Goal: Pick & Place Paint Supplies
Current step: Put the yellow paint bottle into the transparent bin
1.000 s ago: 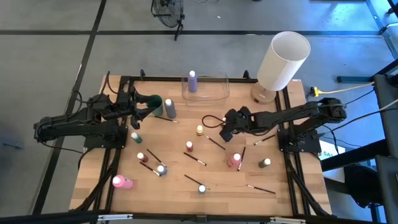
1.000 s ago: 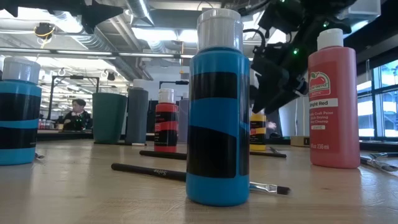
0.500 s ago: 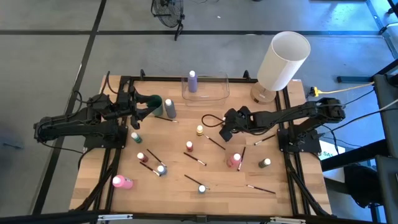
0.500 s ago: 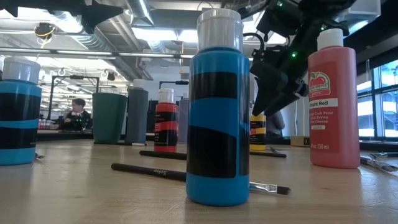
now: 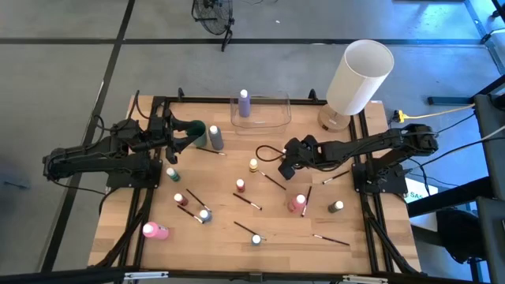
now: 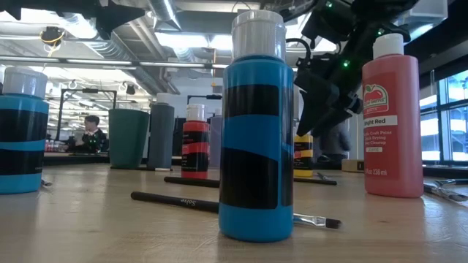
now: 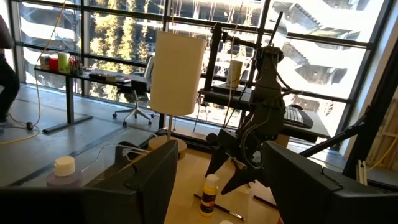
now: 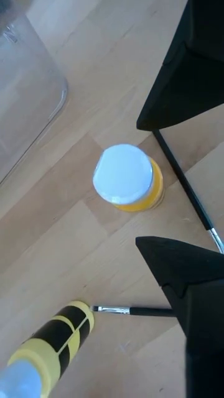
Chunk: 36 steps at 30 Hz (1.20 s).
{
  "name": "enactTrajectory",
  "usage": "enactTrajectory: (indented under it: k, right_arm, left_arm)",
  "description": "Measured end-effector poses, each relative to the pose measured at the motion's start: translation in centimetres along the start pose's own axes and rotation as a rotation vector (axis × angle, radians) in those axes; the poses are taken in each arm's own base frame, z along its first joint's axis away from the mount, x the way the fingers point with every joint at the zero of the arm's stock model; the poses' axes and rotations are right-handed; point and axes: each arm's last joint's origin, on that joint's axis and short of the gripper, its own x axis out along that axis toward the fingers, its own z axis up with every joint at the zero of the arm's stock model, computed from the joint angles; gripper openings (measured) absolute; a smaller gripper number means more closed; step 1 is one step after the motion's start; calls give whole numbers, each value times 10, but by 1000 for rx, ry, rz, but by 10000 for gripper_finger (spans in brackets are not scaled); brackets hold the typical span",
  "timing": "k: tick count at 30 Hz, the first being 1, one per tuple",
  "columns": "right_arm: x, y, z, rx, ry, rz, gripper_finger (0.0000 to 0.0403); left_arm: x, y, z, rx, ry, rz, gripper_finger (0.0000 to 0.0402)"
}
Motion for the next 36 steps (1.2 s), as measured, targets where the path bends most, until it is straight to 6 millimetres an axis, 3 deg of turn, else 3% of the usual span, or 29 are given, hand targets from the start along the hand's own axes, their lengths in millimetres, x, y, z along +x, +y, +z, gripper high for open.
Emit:
enactTrajectory:
  k: [15,27,36]
  right_arm:
    - [0,-1,3,-1,-64,-51,294]
    - [0,-1,6,6,-87,-62,245]
    - [1,-2,6,10,-60,-29,240]
  left_arm:
    - [0,0,0,0,0,0,229]
    - [0,0,0,0,0,0,230]
    - [0,0,1,0,-10,-1,230]
